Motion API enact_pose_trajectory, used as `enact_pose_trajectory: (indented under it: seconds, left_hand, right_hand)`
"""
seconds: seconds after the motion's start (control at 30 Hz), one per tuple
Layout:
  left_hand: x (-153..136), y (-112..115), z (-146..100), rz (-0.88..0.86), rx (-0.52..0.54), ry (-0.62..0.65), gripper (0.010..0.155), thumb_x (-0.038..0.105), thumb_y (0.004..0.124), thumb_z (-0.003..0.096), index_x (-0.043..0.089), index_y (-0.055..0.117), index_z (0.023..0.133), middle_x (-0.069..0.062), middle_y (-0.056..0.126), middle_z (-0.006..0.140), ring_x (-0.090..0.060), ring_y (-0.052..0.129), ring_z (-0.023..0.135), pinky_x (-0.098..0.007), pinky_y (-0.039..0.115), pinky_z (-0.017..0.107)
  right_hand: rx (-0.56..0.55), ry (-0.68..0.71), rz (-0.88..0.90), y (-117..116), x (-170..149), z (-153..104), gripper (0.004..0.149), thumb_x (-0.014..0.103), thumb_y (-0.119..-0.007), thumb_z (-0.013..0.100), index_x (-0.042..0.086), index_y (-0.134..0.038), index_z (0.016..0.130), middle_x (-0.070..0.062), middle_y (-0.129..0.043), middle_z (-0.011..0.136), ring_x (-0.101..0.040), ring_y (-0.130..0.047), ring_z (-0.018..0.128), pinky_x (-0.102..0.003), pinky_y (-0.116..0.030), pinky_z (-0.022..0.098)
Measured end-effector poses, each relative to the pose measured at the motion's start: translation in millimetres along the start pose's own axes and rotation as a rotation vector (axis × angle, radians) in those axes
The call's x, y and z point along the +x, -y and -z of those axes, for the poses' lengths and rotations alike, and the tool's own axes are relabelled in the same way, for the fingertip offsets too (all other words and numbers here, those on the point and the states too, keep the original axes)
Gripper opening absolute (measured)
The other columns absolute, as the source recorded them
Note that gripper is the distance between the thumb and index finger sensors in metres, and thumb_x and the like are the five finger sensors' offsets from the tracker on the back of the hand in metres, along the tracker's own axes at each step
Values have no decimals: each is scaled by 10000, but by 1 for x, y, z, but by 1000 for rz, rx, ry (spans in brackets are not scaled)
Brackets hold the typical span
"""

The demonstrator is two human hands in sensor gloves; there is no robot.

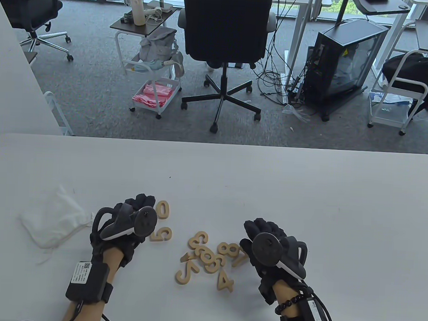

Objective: Empty bag and arrange number blocks in order

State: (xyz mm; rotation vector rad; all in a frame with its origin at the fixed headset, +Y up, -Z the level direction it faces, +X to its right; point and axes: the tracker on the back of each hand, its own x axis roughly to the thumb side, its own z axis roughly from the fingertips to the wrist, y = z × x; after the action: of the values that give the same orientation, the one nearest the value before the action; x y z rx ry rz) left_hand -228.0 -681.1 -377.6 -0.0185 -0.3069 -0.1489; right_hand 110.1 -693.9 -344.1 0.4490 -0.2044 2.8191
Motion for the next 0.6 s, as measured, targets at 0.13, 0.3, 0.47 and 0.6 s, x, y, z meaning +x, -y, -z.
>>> enact_pose_trajectory:
  seconds: [0.13, 0.3, 0.47, 0.6]
  left_hand:
    - [10, 1, -28, 27, 57, 6, 792, 466, 792, 493, 92, 500, 1126, -250, 545, 1144, -520, 733, 995, -689, 647, 702]
    - [14, 14, -40, 27, 128, -11, 795, 469, 795, 490, 82, 509, 1123, -255, 555, 1138, -523, 731, 993, -690, 648, 700]
    - [9, 16, -40, 30, 151, -35, 809, 473, 792, 489, 65, 495, 1122, -273, 540, 1133, -546, 704, 992, -706, 625, 695]
    - [3, 20, -41, 10, 161, -57, 818, 479, 789, 490, 56, 488, 1123, -284, 529, 1131, -561, 681, 995, -718, 608, 691]
  right_hand:
    - [23, 49, -10, -5, 15, 1, 586, 372, -814, 510, 90, -716, 1014, -243, -726, 1035, -548, -764, 900, -691, -655, 660]
    - [75, 97, -46, -19, 40, 5, 611, 375, -832, 504, 76, -704, 1021, -255, -726, 1031, -542, -795, 870, -664, -702, 636]
    - [194, 144, -158, -49, 75, 19, 643, 379, -840, 498, 72, -676, 1038, -263, -718, 1033, -543, -793, 869, -656, -709, 631]
    - [276, 145, -262, -73, 95, 33, 664, 372, -843, 497, 66, -649, 1054, -272, -714, 1031, -551, -789, 864, -659, -706, 627]
